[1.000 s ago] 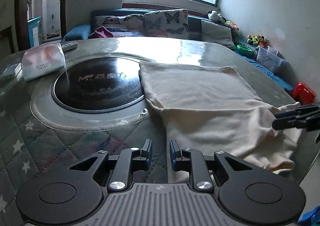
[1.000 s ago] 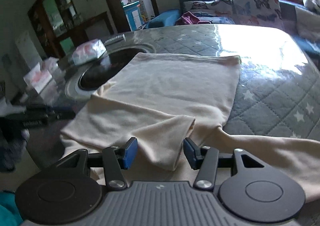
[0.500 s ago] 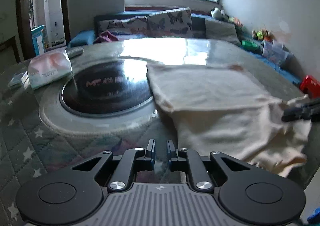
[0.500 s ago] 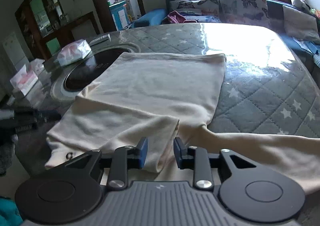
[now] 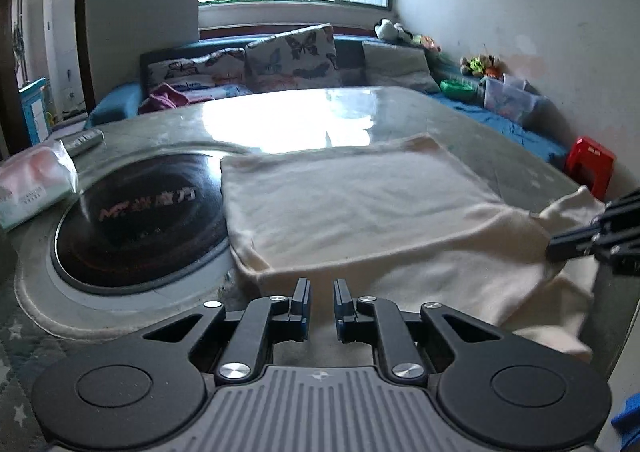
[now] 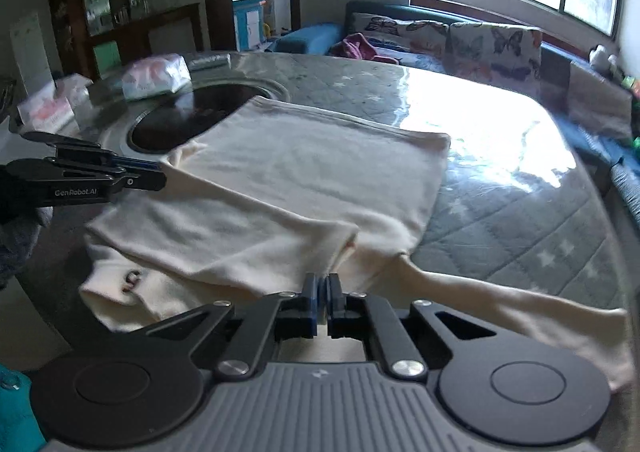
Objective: Fold clothes
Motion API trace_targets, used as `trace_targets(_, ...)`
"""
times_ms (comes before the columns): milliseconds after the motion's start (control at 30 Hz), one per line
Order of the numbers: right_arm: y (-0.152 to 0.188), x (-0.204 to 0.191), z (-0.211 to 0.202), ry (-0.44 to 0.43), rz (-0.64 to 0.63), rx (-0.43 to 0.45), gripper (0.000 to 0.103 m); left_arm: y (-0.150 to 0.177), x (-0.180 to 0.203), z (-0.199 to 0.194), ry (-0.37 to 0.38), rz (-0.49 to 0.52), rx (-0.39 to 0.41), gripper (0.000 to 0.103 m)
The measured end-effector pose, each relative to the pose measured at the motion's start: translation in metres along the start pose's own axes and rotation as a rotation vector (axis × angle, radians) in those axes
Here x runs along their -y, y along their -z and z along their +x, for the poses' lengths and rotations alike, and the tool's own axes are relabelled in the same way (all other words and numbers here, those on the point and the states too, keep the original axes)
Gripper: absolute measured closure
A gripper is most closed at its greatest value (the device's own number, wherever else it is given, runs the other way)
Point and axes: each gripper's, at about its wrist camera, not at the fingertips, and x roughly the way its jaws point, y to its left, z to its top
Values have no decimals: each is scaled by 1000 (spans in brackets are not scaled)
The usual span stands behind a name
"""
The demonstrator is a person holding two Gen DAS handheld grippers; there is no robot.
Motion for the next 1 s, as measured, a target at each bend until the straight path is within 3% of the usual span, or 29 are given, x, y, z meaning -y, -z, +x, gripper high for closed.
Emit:
trace_targets(133,1,8,2,58,14,-8,98,5,-3,2,-1,2,-11,89)
trace_targets(333,-12,6,0,-6,26,81,90,-5,1,-1,17,5,16,89)
trace_targets(467,-22,-3,22,-48,0,83,90,-9,2,4,18,3,20,89)
trace_targets(567,-25,-3,38,-59,-9,72,81,-8,-3,12,5,-10,-1,89)
trace_targets(867,1,26,5,52,83,95,79,-10,3,11,23,-20,-5,89)
trace_targets(1000,13,39,-11,103,125,106,70,-16,20,8,74,-2,14,89)
